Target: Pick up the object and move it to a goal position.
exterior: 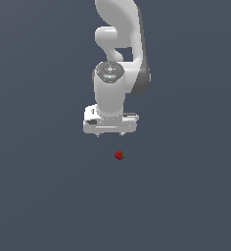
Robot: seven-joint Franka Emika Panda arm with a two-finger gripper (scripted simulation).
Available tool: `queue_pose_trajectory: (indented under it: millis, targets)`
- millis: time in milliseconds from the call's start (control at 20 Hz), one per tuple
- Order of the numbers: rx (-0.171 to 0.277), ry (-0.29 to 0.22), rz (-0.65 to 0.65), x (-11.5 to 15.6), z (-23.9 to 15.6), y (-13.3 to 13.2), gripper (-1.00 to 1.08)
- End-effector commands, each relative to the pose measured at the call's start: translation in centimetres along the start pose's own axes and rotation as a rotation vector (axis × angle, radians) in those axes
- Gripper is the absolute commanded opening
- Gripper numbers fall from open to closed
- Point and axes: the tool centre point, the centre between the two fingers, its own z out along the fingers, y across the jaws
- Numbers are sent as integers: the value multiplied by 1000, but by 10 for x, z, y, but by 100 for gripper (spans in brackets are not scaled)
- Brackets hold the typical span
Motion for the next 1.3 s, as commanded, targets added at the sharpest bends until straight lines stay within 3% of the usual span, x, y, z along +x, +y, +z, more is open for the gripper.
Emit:
queue_pose_trajectory:
  millis: [0, 350, 1250]
  targets:
    - [-1, 0, -31, 1, 3, -1, 100]
    - [-2, 3, -175, 7, 18, -8, 100]
    - [10, 26, -697, 26, 72, -36, 100]
